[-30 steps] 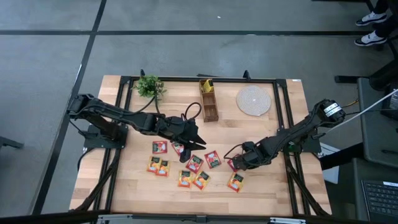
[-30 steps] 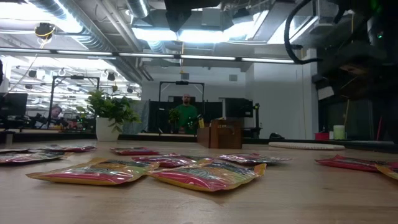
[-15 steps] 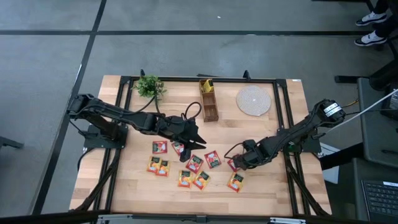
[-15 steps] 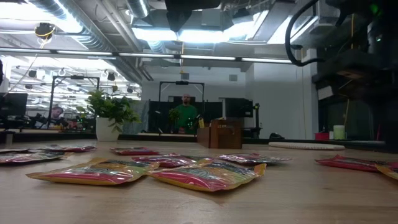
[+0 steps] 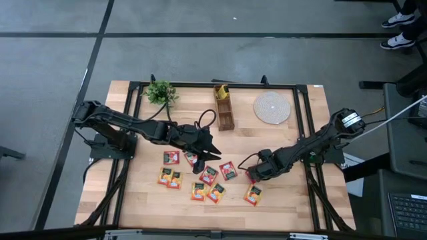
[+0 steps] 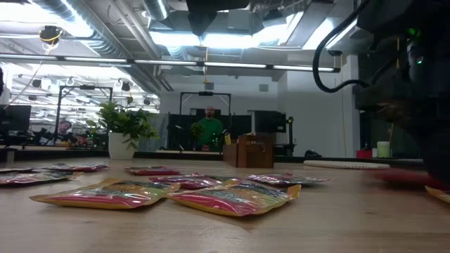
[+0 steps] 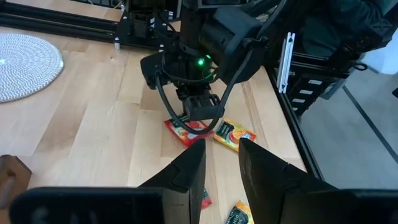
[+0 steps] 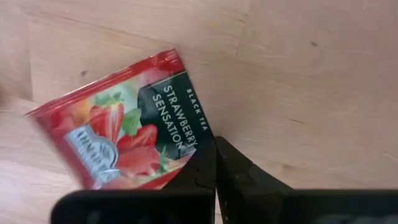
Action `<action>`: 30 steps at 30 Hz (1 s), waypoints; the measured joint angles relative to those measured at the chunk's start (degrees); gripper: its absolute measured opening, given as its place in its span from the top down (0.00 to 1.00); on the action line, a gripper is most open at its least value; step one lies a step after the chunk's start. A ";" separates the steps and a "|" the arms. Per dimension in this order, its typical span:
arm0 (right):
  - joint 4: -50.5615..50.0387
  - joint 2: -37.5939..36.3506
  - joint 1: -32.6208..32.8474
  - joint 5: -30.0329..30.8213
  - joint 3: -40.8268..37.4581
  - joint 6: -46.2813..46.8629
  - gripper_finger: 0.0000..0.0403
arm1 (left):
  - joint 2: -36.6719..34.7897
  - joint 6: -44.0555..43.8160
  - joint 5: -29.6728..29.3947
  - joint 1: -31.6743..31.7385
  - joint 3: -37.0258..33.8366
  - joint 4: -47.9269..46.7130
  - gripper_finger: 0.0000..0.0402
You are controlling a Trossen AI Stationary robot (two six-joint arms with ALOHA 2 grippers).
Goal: Pick & Place Tea
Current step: Put the red tea bag into the middle section of the wooden organizer
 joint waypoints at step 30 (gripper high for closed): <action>1.30 -0.27 0.00 -0.67 -0.23 0.39 1.00 | 12.50 38.80 0.61 -2.97 0.02 3.15 0.34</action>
